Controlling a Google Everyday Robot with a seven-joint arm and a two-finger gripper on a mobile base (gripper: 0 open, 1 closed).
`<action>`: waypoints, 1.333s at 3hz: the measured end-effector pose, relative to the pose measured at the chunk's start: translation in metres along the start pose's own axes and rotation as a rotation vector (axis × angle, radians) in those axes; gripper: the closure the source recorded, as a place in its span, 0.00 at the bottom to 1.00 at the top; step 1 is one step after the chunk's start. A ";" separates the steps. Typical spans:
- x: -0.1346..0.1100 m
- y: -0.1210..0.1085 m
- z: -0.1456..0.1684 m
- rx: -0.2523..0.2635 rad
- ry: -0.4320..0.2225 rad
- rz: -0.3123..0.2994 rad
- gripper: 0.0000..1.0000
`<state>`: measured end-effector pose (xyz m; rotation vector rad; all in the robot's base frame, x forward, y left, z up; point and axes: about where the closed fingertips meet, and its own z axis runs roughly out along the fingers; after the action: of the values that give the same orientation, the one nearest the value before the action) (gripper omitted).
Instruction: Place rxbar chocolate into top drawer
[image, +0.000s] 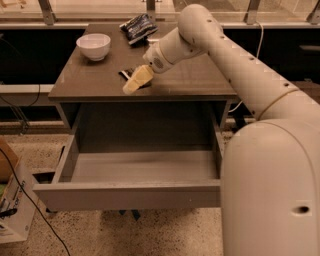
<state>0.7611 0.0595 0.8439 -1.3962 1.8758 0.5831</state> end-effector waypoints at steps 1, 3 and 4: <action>-0.007 -0.017 0.017 -0.006 -0.043 0.019 0.00; -0.001 -0.042 0.024 0.031 -0.038 0.065 0.42; 0.007 -0.042 0.026 0.032 -0.024 0.083 0.65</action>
Offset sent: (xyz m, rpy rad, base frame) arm 0.0667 -0.0040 -0.0048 0.0653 0.0045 -0.0939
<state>0.8073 0.0608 0.8247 -1.2899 1.9231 0.6056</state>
